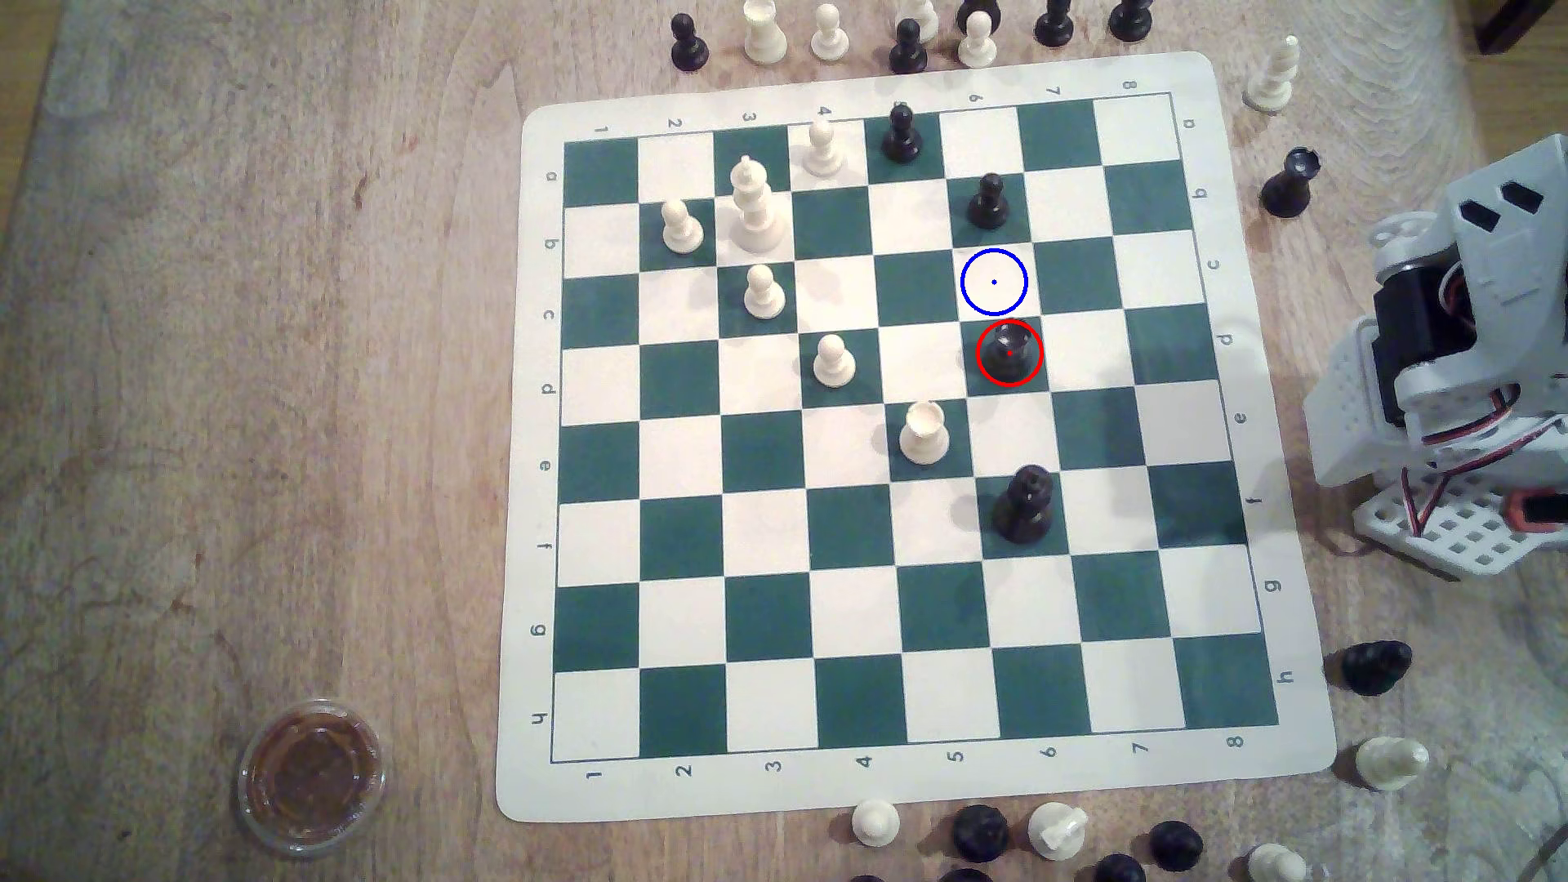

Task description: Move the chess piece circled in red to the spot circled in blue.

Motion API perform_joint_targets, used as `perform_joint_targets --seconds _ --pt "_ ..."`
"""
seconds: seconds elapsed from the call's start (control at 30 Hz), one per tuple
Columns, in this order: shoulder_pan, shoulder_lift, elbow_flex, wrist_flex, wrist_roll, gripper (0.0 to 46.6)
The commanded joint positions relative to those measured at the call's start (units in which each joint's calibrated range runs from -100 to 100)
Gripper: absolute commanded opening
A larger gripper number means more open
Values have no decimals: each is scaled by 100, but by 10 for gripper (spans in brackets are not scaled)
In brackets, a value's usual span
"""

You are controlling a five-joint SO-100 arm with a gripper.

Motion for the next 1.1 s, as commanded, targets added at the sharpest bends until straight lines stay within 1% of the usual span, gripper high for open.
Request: perform_joint_targets --seconds 0.0,0.13,0.23,0.33,0.37,0.43,0.47,0.5,0.6,0.77,0.8,0.87,1.07 --pt "119 22 117 -87 -24 2" --pt "353 22 117 159 -73 2" --pt "650 22 117 1101 -88 2" --pt "932 22 117 1822 -225 2" --pt "1143 22 117 2722 -361 2" --pt "1245 22 45 3500 -420 2" --pt "1276 22 -46 4025 -523 2" --pt "1339 22 -336 5229 -562 2" --pt "1433 22 -771 6793 -620 2" --pt "1706 22 -1596 8939 -620 2" --pt "1769 22 -2022 9856 -625 2" --pt "1878 22 -2584 11035 -625 2" --pt "1894 22 -3155 12722 -620 2"
